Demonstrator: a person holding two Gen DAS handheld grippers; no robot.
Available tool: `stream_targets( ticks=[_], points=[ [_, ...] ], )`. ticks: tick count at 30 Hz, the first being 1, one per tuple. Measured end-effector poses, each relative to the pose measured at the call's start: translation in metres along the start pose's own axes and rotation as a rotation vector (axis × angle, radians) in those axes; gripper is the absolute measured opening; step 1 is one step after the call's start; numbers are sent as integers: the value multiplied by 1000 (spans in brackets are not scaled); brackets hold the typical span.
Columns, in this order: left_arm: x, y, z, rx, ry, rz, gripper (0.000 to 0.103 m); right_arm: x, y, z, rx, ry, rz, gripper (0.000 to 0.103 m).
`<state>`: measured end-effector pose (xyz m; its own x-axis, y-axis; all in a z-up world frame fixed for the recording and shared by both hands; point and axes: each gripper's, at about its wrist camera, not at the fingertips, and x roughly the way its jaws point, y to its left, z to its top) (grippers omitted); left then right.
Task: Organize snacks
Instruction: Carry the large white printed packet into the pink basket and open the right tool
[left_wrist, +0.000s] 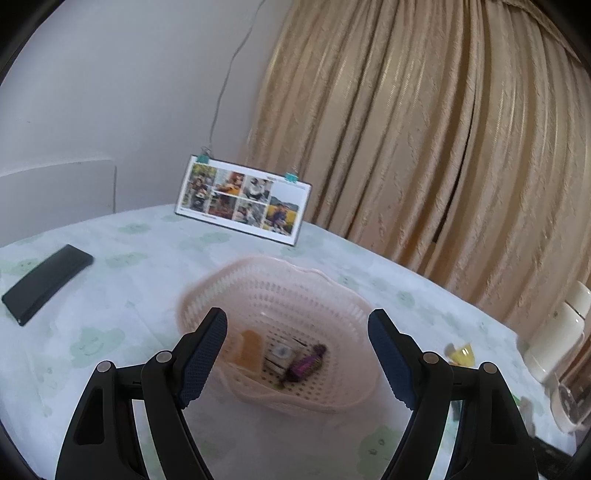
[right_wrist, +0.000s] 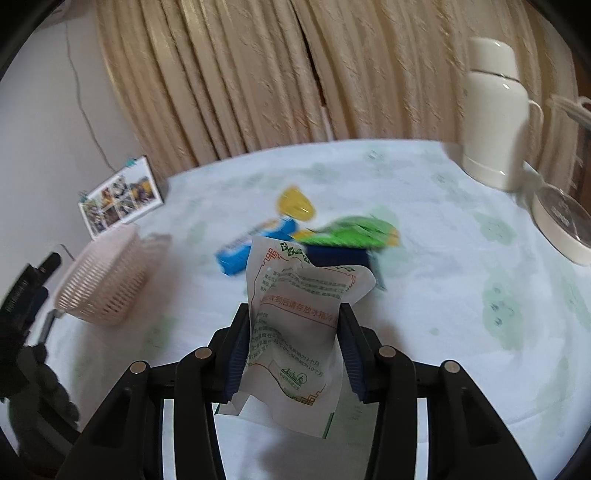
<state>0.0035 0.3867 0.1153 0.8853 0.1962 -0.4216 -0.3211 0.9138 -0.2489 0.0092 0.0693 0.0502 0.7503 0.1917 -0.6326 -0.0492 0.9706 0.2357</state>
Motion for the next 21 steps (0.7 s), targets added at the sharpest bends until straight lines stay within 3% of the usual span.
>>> stream_targets(
  ticks=[10,21],
  points=[
    [-4,40,8,-67,-50,79,79,10,77,31,-91,-26,171,43],
    [-2,61,10,-147,-46,95,79,45,171,52,-181,7,338,43]
  ],
)
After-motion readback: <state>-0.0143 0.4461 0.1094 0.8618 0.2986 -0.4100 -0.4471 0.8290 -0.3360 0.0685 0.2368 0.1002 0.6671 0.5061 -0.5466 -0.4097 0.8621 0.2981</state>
